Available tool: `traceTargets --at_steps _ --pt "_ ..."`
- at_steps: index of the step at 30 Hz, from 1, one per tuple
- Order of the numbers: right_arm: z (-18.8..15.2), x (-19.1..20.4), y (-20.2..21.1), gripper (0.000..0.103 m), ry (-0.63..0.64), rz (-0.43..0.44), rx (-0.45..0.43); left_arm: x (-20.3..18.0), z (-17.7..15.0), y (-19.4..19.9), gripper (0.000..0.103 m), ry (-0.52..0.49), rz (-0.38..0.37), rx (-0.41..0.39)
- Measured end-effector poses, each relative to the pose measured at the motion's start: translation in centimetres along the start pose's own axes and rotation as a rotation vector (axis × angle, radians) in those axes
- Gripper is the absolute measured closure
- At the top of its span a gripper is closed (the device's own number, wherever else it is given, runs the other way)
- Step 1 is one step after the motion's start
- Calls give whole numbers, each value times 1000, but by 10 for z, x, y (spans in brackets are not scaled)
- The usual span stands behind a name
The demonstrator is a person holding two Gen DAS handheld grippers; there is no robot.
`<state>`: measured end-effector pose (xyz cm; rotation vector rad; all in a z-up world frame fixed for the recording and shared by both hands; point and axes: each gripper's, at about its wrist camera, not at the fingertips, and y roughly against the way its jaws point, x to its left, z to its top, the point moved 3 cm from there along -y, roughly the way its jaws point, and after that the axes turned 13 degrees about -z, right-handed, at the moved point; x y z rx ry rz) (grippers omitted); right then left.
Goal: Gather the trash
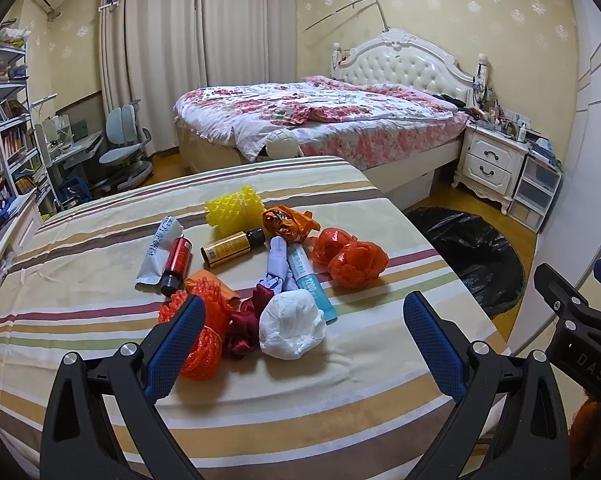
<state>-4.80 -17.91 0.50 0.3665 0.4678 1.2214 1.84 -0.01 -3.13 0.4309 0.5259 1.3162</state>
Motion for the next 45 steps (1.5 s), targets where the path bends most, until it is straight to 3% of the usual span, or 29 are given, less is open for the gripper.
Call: traceTargets --at_steps 14,26,32,45 --pt "-5 -4 -2 4 0 4 7 1 -6 3 7 6 -8 9" --pt "-7 13 -9 5 14 58 48 49 -9 11 7 48 32 56" --pt "-10 33 -14 25 40 117 96 74 -14 12 7 74 72 74" --pt "-11 68 -16 27 103 172 124 104 -21 4 10 102 108 118"
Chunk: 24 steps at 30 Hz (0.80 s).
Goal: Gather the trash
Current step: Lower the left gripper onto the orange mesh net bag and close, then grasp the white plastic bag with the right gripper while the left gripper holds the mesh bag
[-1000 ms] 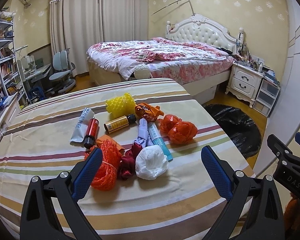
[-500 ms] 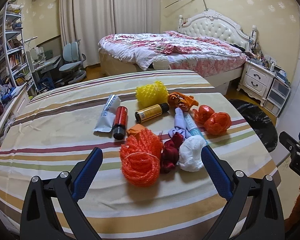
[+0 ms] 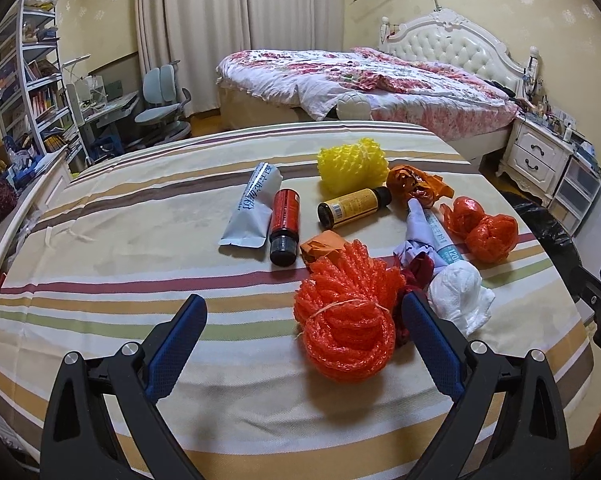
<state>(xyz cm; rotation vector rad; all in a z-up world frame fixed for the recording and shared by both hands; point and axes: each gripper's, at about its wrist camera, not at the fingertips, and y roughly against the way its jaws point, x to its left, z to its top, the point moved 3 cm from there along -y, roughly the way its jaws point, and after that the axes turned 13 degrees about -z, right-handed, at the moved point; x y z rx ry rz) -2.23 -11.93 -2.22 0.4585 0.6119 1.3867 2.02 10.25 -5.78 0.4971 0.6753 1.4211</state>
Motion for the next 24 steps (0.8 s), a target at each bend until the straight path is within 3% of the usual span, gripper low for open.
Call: traceTargets --at_steps 2,3,6,9,19,22,24 --pt "0 3 0 27 4 1 2 0 -2 -1 18 -4 -8 7" --pt "0 3 -1 27 7 1 4 1 -3 -2 28 -6 -25 15" --pt "-1 6 0 27 14 3 5 0 -5 -6 37 8 -77 36" --pt "-1 8 1 27 21 7 4 -3 -6 -4 54 1 -128 37" --pt "0 35 10 27 65 74 -10 12 -2 24 56 25 -107 -26" --pt "-1 52 14 27 101 108 -15 26 -4 31 56 40 -74 -41" --pt "-1 64 16 33 126 139 -14 34 -5 34 56 40 -42 -50"
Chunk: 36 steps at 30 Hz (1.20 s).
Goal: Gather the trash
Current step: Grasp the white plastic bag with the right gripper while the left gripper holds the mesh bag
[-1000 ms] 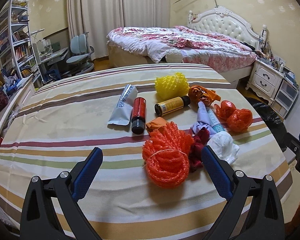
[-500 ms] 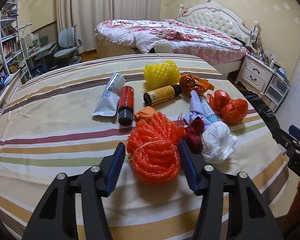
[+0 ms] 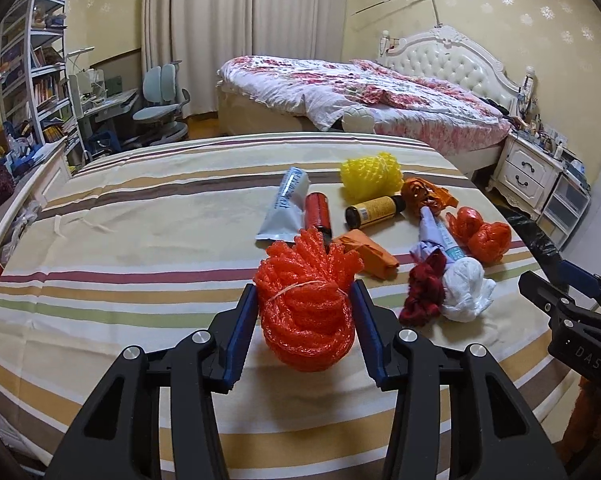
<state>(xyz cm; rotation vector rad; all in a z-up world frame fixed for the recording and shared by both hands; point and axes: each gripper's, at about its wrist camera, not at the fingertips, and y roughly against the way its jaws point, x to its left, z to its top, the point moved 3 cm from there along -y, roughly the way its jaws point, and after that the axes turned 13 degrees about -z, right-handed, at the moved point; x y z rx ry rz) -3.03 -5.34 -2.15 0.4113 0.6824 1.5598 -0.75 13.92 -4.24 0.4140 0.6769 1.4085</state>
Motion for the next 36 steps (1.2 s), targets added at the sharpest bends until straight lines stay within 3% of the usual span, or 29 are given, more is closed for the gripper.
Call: traceTargets --at_steps 7,15,18,23,24,26,36 --pt "-1 37 -10 38 54 81 35 27 -3 2 56 33 52 -6" --pt "-4 50 -23 46 75 132 81 33 -8 -4 56 52 41 12" --pt "-6 53 -23 62 79 181 93 32 -9 -5 56 51 36 14" --pt "-6 55 -16 72 85 186 69 28 -9 -3 56 47 32 9" --pt "-5 53 -15 81 83 187 66 27 -8 -2 56 46 30 5" --pt "-4 49 -11 87 73 190 61 25 -7 1 56 40 26 -2" --pt "-2 28 -2 91 35 163 33 6 2 5 56 4 7 -26"
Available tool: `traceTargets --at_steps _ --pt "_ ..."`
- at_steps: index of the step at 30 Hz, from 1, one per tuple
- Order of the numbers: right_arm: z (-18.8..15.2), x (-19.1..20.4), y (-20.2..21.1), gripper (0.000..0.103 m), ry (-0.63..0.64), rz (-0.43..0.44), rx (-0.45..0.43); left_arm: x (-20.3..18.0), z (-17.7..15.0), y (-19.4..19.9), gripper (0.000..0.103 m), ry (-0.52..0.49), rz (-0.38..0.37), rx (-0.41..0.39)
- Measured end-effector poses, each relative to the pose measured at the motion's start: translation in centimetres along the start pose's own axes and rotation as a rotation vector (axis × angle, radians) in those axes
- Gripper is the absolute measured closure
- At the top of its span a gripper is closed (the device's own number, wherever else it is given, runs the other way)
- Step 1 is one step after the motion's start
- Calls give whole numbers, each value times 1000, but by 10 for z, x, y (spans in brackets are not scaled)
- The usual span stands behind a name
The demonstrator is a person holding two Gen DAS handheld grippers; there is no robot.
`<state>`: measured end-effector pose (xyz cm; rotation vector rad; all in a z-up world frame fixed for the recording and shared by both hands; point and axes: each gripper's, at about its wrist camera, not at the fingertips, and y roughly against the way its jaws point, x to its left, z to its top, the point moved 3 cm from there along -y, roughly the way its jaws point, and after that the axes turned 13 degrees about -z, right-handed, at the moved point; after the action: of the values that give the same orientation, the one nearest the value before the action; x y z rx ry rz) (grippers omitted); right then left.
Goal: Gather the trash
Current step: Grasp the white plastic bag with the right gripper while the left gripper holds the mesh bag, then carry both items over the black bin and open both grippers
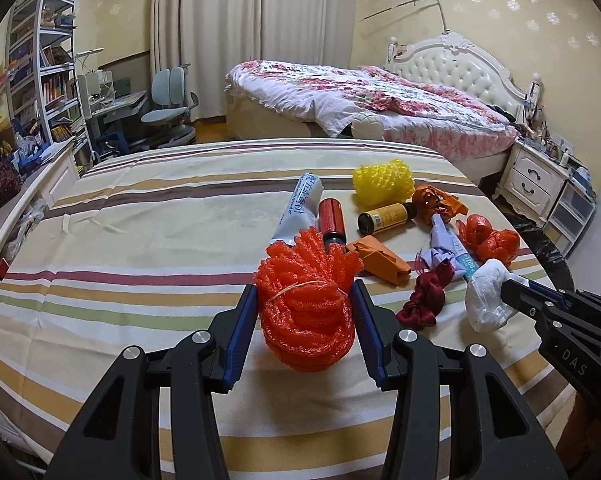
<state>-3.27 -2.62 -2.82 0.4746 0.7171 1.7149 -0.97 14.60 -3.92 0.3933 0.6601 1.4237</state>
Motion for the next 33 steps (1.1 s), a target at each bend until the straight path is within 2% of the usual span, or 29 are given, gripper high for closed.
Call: traceTargets --at_steps 8,16,26,33 --pt "8 -28 17 91 -35 -70 -59 -28 10 1 56 -40 -42 -30" --pt "24 -95 27 91 -119 -216 -119 -76 32 -12 56 -114 -123 -65" --pt "29 -184 4 91 -231 -361 -118 -165 64 -63 56 -219 -259 -70" --pt "29 -232 -20 91 -291 -409 -95 -215 74 -110 56 -269 -293 -37"
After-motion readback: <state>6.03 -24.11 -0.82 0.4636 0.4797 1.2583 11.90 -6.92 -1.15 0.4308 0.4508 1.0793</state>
